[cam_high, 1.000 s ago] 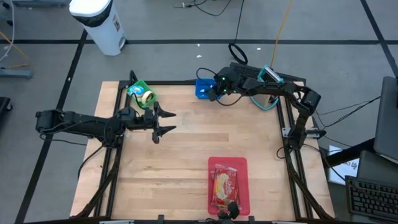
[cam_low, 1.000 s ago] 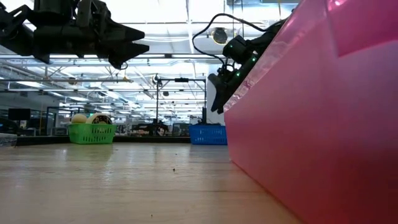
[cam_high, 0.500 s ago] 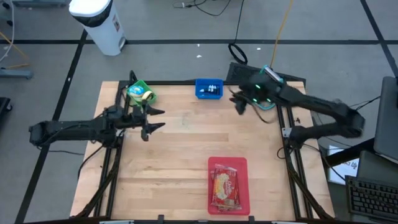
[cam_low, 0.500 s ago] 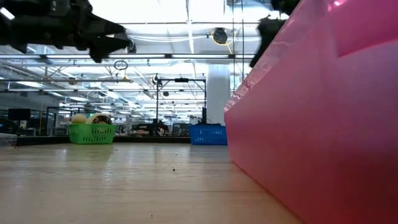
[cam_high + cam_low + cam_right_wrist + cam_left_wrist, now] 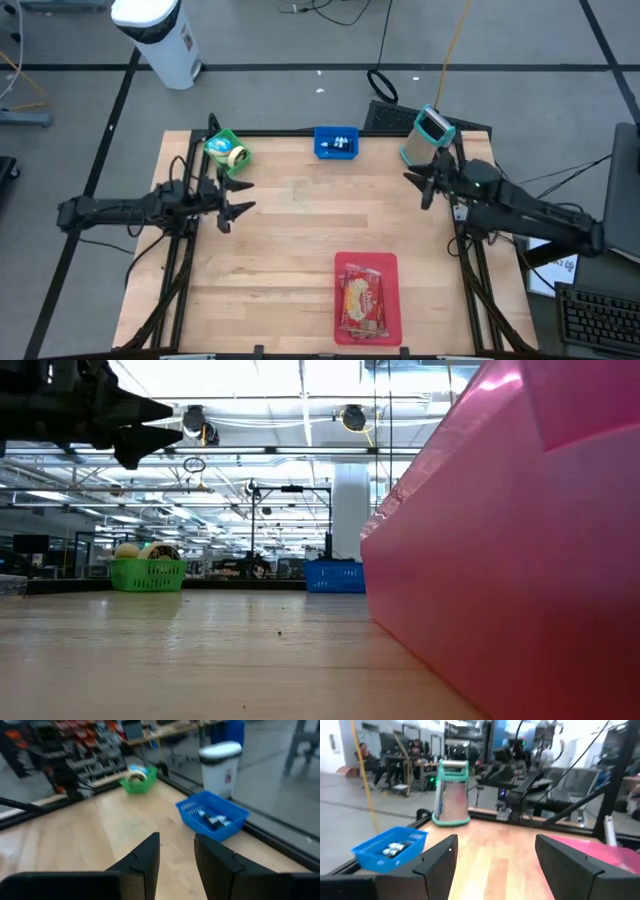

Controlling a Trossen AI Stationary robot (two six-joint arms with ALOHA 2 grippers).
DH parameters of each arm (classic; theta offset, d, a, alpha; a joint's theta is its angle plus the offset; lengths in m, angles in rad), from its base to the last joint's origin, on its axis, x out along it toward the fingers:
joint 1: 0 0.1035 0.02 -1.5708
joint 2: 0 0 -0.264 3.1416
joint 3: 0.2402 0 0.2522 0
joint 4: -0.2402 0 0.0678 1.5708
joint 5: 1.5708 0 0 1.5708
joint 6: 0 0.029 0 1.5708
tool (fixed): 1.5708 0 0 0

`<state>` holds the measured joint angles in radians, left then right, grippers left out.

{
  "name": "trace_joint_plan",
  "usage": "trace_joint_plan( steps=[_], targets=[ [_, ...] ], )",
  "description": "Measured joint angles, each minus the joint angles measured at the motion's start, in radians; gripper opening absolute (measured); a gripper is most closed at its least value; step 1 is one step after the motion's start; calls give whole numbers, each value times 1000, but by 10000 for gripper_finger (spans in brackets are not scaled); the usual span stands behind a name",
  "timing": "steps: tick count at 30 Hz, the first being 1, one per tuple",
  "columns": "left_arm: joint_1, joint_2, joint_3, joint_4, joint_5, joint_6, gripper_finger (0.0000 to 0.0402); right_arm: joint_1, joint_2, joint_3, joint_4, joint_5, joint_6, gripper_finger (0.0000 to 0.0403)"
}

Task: Pick & Place Food Item
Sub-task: Return to Home Position

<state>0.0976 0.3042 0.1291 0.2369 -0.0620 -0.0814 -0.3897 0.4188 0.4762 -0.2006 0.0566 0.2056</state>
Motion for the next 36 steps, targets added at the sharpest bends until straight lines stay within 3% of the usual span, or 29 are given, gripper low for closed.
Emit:
trace_joint_plan(
  steps=[9,14,17,28,36],
  targets=[
    [-139,0,-108,127,-207,42,269,85,-206,-161,42,54,-22,111],
    [-191,1,-116,134,-292,69,269,140,-235,-316,304,50,-84,114],
    [-205,1,-115,132,-327,70,269,156,-235,-364,364,70,-119,112],
    [-207,10,-114,125,-340,31,269,216,-271,-432,411,74,-228,111],
    [-207,10,-114,125,-340,32,269,215,-261,-435,399,74,-141,114]
  ],
)
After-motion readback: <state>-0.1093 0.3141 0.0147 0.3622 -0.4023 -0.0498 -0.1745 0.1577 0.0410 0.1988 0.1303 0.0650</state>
